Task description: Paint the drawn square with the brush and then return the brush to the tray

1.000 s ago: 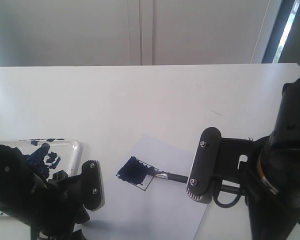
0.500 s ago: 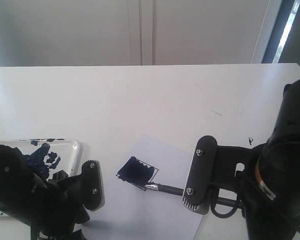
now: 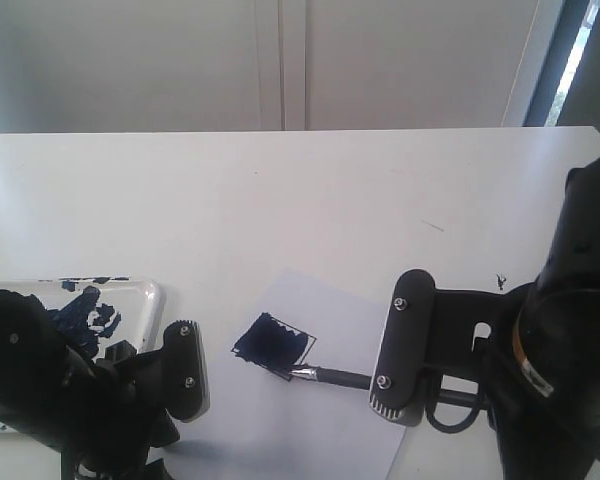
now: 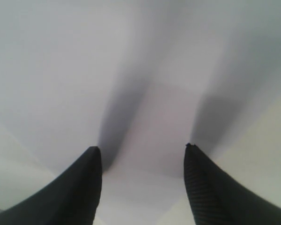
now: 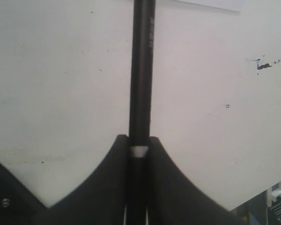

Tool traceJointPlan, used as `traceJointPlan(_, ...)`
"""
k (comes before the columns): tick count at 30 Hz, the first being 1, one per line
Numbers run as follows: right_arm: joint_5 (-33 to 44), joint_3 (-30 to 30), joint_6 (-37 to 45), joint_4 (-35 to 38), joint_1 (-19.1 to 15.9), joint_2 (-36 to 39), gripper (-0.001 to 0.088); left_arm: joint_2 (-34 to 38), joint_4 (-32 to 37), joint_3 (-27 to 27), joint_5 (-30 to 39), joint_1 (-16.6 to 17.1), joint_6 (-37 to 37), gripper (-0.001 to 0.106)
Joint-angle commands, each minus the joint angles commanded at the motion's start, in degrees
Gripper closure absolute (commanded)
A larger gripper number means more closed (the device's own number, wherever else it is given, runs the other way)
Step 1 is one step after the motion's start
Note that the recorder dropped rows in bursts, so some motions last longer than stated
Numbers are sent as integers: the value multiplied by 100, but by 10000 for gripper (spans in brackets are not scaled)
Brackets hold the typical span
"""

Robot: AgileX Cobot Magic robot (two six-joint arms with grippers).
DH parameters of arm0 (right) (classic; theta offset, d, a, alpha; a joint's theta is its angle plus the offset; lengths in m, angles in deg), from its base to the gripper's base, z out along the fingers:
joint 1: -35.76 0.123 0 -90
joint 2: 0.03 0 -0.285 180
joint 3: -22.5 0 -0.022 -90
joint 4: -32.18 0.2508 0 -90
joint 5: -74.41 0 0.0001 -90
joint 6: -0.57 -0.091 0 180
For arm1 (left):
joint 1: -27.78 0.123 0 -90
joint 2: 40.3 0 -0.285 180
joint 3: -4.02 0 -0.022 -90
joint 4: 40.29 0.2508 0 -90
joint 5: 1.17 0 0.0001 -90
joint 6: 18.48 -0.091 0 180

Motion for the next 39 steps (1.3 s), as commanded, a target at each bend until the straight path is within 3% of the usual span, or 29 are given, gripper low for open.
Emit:
traceJointPlan(15,0,0,-285,-367,0,0,868,0,0,0,-12,0,0,490)
traceJointPlan(39,0,0,177,509,0,0,868,0,0,0,-33,0,0,490)
